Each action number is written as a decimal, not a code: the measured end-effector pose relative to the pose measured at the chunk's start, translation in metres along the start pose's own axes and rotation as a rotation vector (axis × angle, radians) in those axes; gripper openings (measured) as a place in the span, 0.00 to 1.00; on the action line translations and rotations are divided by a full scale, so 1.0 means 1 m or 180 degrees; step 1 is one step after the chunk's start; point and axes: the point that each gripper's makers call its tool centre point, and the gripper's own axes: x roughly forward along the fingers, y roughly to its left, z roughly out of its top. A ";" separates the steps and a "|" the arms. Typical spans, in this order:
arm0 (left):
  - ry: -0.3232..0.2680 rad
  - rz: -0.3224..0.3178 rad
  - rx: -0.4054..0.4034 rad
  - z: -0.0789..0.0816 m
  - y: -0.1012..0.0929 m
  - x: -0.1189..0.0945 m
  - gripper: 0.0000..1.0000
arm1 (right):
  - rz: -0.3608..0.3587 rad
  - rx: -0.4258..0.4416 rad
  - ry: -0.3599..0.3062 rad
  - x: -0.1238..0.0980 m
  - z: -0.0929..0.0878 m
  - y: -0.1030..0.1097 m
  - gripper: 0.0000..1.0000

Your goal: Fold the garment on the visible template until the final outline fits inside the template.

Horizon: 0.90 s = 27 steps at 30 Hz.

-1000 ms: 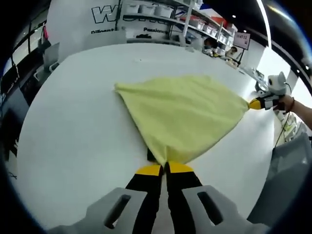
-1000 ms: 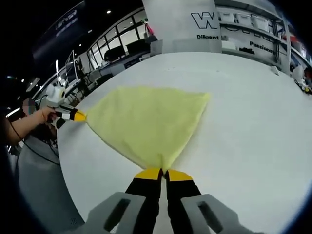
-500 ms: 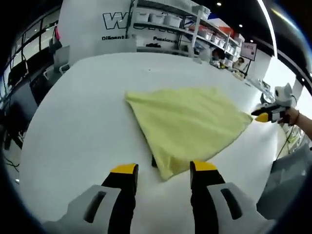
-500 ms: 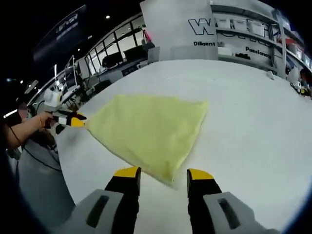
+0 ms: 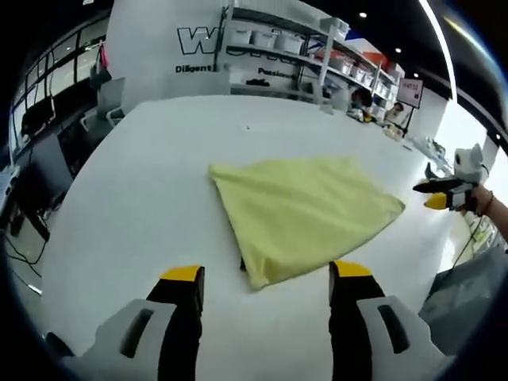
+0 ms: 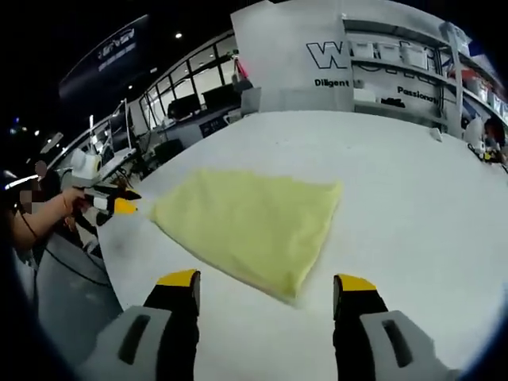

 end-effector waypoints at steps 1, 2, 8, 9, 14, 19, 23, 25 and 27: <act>-0.0005 -0.0013 -0.0029 0.000 -0.001 -0.001 0.70 | 0.0001 0.0001 -0.0003 -0.001 0.000 0.001 0.71; -0.0010 -0.0005 -0.0030 0.001 -0.001 -0.002 0.69 | 0.0000 0.0002 -0.0007 -0.001 0.001 0.001 0.72; -0.0018 0.0078 0.0090 0.005 -0.007 -0.017 0.74 | -0.0010 -0.0025 -0.0077 -0.013 0.008 0.014 0.78; -0.0014 0.0115 0.0113 0.006 -0.007 -0.020 0.75 | -0.0013 -0.0036 -0.0085 -0.015 0.009 0.016 0.80; -0.0027 0.0125 0.0092 0.001 -0.010 -0.037 0.82 | -0.0026 -0.0112 -0.0124 -0.022 0.013 0.026 0.87; -0.0086 0.0202 0.0052 0.000 -0.014 -0.048 0.91 | -0.0041 -0.0143 -0.0187 -0.035 0.017 0.040 0.96; -0.0130 0.0220 0.0060 0.000 -0.018 -0.056 0.95 | -0.0058 -0.0071 -0.0229 -0.041 0.017 0.047 0.99; -0.0154 0.0220 0.0062 -0.001 -0.021 -0.058 0.98 | -0.0055 -0.0086 -0.0219 -0.042 0.015 0.050 0.99; -0.0144 0.0223 0.0071 -0.002 -0.021 -0.059 0.99 | -0.0051 -0.0087 -0.0213 -0.042 0.014 0.051 0.99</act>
